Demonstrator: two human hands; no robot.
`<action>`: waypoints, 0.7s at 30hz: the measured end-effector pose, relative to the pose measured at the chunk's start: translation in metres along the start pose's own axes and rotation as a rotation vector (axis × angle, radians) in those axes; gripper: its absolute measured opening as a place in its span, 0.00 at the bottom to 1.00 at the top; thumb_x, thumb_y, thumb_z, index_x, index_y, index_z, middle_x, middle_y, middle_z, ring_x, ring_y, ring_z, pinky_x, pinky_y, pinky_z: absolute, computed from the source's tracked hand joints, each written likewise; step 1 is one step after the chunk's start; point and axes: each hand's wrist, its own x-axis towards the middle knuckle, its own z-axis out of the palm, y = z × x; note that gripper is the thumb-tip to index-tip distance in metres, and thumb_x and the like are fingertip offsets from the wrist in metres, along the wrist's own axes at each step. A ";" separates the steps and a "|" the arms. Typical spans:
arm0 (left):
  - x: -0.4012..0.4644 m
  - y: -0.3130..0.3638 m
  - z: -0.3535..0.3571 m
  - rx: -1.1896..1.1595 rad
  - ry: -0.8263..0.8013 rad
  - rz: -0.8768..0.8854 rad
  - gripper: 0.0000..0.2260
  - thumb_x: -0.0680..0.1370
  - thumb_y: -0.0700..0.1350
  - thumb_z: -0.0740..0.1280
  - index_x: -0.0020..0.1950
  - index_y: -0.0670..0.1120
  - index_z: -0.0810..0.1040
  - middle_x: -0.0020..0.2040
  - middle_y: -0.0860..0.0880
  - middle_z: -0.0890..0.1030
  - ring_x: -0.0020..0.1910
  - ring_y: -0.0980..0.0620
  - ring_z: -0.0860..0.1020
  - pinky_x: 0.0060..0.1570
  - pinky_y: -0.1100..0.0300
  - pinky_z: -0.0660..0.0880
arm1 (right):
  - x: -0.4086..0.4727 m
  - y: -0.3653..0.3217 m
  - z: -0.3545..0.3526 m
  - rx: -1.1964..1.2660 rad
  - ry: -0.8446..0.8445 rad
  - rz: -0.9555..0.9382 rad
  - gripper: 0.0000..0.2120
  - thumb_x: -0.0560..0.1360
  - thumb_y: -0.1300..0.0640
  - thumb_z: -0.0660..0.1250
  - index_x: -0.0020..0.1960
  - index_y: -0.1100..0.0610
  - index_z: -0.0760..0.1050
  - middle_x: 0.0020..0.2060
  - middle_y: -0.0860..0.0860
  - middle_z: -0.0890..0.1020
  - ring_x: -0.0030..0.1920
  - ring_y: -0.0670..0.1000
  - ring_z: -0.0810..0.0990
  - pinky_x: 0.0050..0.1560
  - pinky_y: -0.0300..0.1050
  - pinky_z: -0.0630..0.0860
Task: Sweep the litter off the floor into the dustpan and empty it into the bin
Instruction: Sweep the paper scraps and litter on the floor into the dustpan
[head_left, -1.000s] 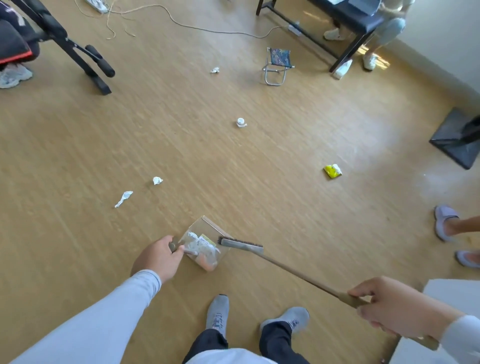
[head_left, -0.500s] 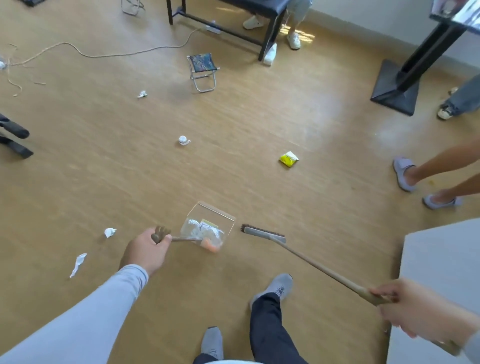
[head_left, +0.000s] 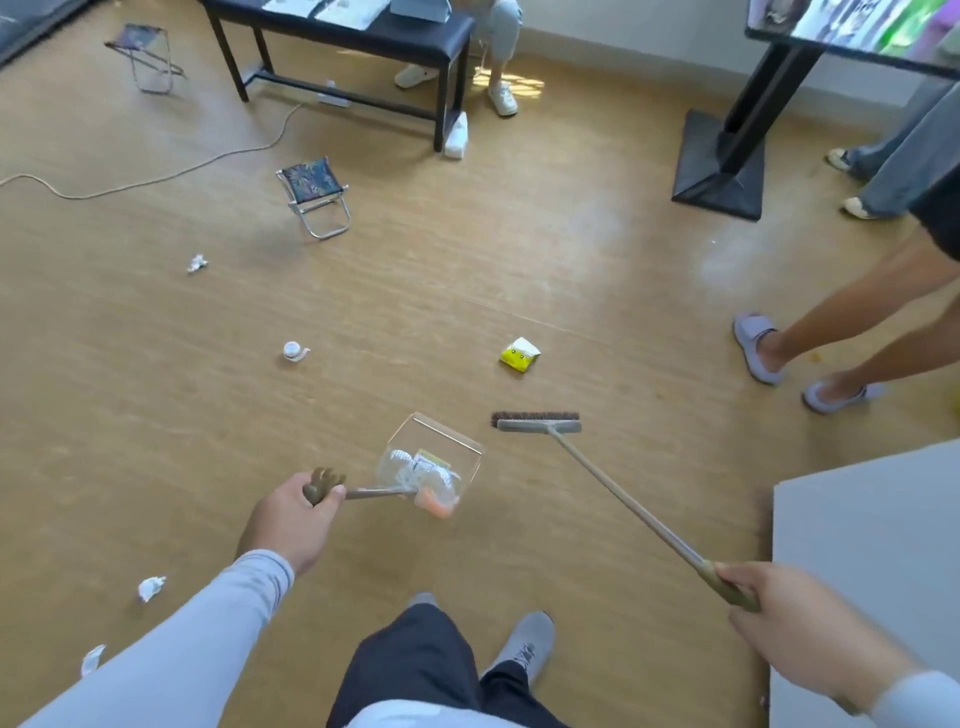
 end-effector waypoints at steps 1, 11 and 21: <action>0.009 0.011 0.002 0.006 -0.007 0.008 0.05 0.80 0.54 0.68 0.50 0.54 0.79 0.41 0.52 0.82 0.43 0.46 0.79 0.45 0.54 0.73 | 0.008 -0.004 -0.006 0.004 0.014 -0.002 0.28 0.72 0.49 0.63 0.72 0.38 0.74 0.52 0.39 0.83 0.50 0.45 0.83 0.52 0.41 0.82; 0.147 0.128 0.021 0.032 -0.154 0.106 0.07 0.79 0.54 0.67 0.44 0.53 0.78 0.38 0.52 0.81 0.39 0.49 0.80 0.40 0.56 0.74 | 0.091 -0.067 -0.086 0.202 0.074 0.134 0.24 0.71 0.50 0.69 0.66 0.40 0.79 0.48 0.38 0.84 0.44 0.40 0.84 0.50 0.39 0.81; 0.263 0.226 0.050 0.085 -0.246 0.164 0.06 0.79 0.55 0.66 0.46 0.54 0.78 0.37 0.54 0.80 0.41 0.48 0.81 0.45 0.55 0.79 | 0.196 -0.153 -0.164 0.212 0.097 0.159 0.25 0.74 0.52 0.68 0.71 0.46 0.76 0.55 0.45 0.82 0.51 0.47 0.81 0.48 0.40 0.77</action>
